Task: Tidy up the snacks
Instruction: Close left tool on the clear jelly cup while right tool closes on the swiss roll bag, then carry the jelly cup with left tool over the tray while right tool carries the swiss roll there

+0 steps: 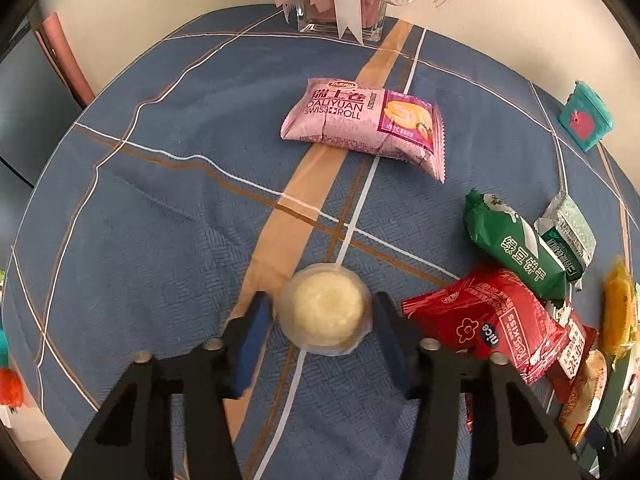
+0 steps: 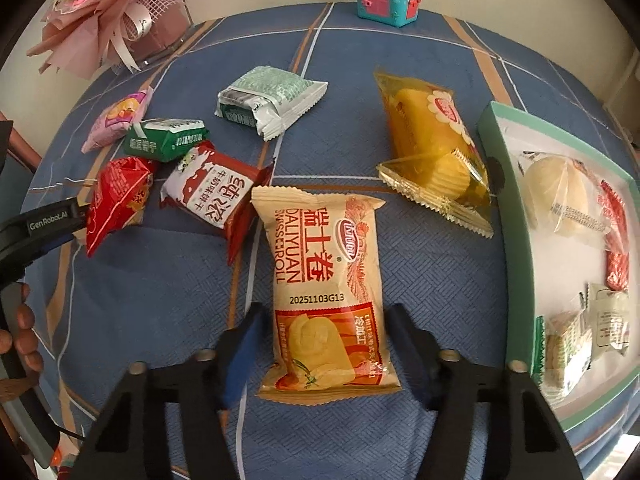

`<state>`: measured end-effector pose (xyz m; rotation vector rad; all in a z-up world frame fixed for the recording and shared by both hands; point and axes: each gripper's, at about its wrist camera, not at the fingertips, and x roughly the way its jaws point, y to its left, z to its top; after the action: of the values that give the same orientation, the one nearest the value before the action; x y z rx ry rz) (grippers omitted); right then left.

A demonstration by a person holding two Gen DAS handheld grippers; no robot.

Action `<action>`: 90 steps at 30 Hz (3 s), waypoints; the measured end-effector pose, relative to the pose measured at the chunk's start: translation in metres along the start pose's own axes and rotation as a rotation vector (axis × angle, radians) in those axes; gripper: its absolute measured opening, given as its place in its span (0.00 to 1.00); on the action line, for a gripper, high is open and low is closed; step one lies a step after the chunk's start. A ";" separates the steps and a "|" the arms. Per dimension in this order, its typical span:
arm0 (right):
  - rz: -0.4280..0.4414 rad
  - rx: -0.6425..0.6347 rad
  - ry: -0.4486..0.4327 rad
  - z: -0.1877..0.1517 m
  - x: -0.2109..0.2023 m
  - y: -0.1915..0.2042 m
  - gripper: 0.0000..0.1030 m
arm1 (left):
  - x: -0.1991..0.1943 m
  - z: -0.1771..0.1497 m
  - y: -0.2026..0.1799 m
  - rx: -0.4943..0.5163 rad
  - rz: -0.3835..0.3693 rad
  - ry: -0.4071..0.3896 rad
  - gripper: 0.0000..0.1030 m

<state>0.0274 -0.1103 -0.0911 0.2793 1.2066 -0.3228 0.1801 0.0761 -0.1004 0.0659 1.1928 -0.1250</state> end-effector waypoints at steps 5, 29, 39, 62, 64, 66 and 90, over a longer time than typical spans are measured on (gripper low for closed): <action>0.013 -0.007 0.002 0.005 0.002 0.002 0.50 | -0.001 0.003 -0.001 -0.007 -0.012 0.009 0.43; 0.114 0.022 -0.097 0.011 -0.046 -0.010 0.37 | -0.071 0.001 0.016 -0.123 -0.072 -0.072 0.42; 0.130 0.033 -0.183 0.012 -0.082 -0.016 0.37 | -0.107 -0.011 0.007 -0.110 -0.105 -0.141 0.42; 0.125 0.141 -0.202 0.014 -0.101 -0.089 0.38 | -0.132 -0.035 -0.091 0.003 -0.200 -0.136 0.42; 0.124 0.159 -0.200 0.014 -0.101 -0.099 0.38 | -0.133 -0.038 -0.104 0.023 -0.207 -0.132 0.42; 0.122 0.178 -0.200 0.014 -0.102 -0.109 0.38 | -0.134 -0.043 -0.119 0.045 -0.214 -0.128 0.42; 0.079 0.425 -0.215 0.001 -0.108 -0.235 0.38 | -0.142 -0.111 -0.283 0.411 -0.230 -0.110 0.42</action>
<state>-0.0980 -0.3163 0.0019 0.6424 0.9048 -0.5271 -0.0111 -0.1824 -0.0051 0.2791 1.0474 -0.5682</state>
